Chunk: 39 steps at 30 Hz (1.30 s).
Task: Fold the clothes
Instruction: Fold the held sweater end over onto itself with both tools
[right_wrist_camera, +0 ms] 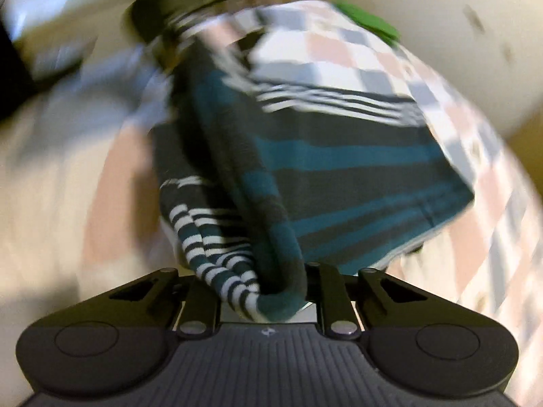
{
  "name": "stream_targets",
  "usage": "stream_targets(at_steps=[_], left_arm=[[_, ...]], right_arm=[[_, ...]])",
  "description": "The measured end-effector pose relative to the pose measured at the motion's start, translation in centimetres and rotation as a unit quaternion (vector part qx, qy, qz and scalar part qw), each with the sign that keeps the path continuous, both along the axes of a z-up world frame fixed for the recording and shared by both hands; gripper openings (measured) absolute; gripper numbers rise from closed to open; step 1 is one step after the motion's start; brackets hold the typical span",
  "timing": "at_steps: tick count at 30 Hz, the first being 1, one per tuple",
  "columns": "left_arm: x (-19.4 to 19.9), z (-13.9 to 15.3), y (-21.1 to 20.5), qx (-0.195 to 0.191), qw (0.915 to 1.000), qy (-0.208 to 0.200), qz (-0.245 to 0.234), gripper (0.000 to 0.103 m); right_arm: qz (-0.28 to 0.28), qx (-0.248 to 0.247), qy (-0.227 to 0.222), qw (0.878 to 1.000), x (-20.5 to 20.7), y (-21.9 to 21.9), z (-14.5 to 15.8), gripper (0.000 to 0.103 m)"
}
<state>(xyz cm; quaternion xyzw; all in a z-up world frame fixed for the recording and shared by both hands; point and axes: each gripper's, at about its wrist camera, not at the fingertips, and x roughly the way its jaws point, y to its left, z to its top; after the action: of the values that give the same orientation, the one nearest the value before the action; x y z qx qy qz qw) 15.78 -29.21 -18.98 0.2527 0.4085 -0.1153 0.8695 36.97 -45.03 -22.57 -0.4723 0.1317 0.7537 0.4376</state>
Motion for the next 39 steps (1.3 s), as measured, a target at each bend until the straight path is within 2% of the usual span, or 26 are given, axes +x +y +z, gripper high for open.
stream_targets(at_steps=[2, 4, 5, 8, 10, 11, 12, 14, 15, 17, 18, 20, 21, 22, 24, 25, 27, 28, 29, 30, 34, 35, 36, 38, 39], left_arm=[[1.3, 2.3, 3.0, -0.08, 0.996, 0.002, 0.04, 0.022], [3.0, 4.3, 6.6, -0.156, 0.9844, 0.002, 0.082, 0.022], [4.1, 5.1, 8.6, -0.192, 0.976, 0.001, 0.103, 0.022], [6.4, 5.6, 14.3, -0.295, 0.9394, -0.006, 0.175, 0.02], [6.8, 4.2, 17.9, -0.344, 0.9107, -0.011, 0.228, 0.018], [7.3, 3.2, 19.5, -0.363, 0.8959, -0.01, 0.256, 0.018], [7.9, 1.6, 21.3, -0.387, 0.8739, -0.005, 0.294, 0.018], [8.8, -1.0, 23.7, -0.421, 0.8403, 0.009, 0.341, 0.017], [9.2, -2.2, 24.4, -0.43, 0.8269, 0.018, 0.361, 0.018], [9.5, -3.8, 25.4, -0.458, 0.8044, 0.024, 0.377, 0.019], [9.5, -3.9, 25.9, -0.475, 0.7925, 0.025, 0.381, 0.02], [9.3, -3.9, 26.6, -0.507, 0.77, 0.024, 0.387, 0.026], [9.3, -4.0, 27.1, -0.519, 0.7619, 0.018, 0.388, 0.035], [9.6, -4.0, 27.5, -0.518, 0.7612, 0.01, 0.391, 0.043], [10.6, -4.4, 28.5, -0.517, 0.7598, 0.001, 0.394, 0.041], [11.0, -4.2, 28.6, -0.511, 0.7665, -0.002, 0.389, 0.029], [11.7, -3.9, 28.8, -0.499, 0.7798, -0.008, 0.378, 0.016], [12.1, -3.7, 29.0, -0.493, 0.7864, -0.011, 0.372, 0.015], [12.2, -3.1, 28.9, -0.475, 0.7981, -0.018, 0.37, 0.014], [12.0, -2.5, 29.0, -0.467, 0.8036, -0.03, 0.368, 0.014], [10.6, -1.0, 30.1, -0.455, 0.8024, -0.061, 0.381, 0.014], [11.0, -1.5, 30.5, -0.445, 0.805, -0.055, 0.389, 0.014], [11.3, -2.2, 30.8, -0.439, 0.8057, -0.045, 0.396, 0.014], [11.5, -4.5, 31.6, -0.436, 0.7975, -0.016, 0.416, 0.016], [11.4, -5.4, 32.2, -0.449, 0.7842, -0.01, 0.428, 0.016]], right_arm=[[-0.046, -0.017, 0.075, 0.996, 2.7, 2.1, 2.4, 0.015], [-0.097, -0.014, 0.14, 0.985, 5.4, 4.4, 4.8, 0.015], [-0.122, -0.01, 0.17, 0.978, 6.6, 5.4, 6.0, 0.015], [-0.176, -0.001, 0.233, 0.956, 10.6, 9.7, 7.5, 0.015], [-0.214, -0.011, 0.273, 0.938, 12.9, 12.5, 6.8, 0.016], [-0.244, -0.022, 0.297, 0.923, 14.4, 14.8, 5.7, 0.016], [-0.271, -0.032, 0.312, 0.91, 15.3, 16.3, 4.4, 0.017], [-0.329, -0.054, 0.338, 0.88, 16.8, 19.4, 1.7, 0.019], [-0.361, -0.065, 0.346, 0.863, 17.2, 20.7, 0.1, 0.026], [-0.422, -0.097, 0.373, 0.82, 18.3, 23.1, -3.5, 0.031], [-0.445, -0.108, 0.381, 0.803, 18.5, 23.9, -4.9, 0.033], [-0.467, -0.112, 0.414, 0.773, 18.9, 24.2, -6.5, 0.035], [-0.467, -0.111, 0.423, 0.768, 19.3, 23.9, -6.6, 0.036], [-0.466, -0.111, 0.433, 0.764, 19.6, 23.6, -6.7, 0.037], [-0.465, -0.109, 0.451, 0.754, 20.3, 23.0, -6.9, 0.041], [-0.465, -0.099, 0.453, 0.754, 20.3, 22.8, -6.5, 0.041], [-0.466, -0.079, 0.456, 0.754, 20.4, 22.4, -5.8, 0.039], [-0.467, -0.069, 0.457, 0.754, 20.4, 22.3, -5.5, 0.03], [-0.467, -0.059, 0.459, 0.754, 20.4, 22.1, -5.1, 0.019], [-0.467, -0.049, 0.46, 0.753, 20.5, 21.9, -4.7, 0.016], [-0.468, -0.009, 0.465, 0.751, 20.6, 21.1, -3.3, 0.014], [-0.468, 0.002, 0.472, 0.747, 20.9, 21.4, -2.9, 0.014], [-0.467, 0.009, 0.472, 0.748, 21.1, 22.1, -2.5, 0.014], [-0.48, -0.007, 0.452, 0.752, 21.2, 23.6, -3.3, 0.014], [-0.489, -0.024, 0.437, 0.755, 21.2, 24.5, -4.1, 0.014]])
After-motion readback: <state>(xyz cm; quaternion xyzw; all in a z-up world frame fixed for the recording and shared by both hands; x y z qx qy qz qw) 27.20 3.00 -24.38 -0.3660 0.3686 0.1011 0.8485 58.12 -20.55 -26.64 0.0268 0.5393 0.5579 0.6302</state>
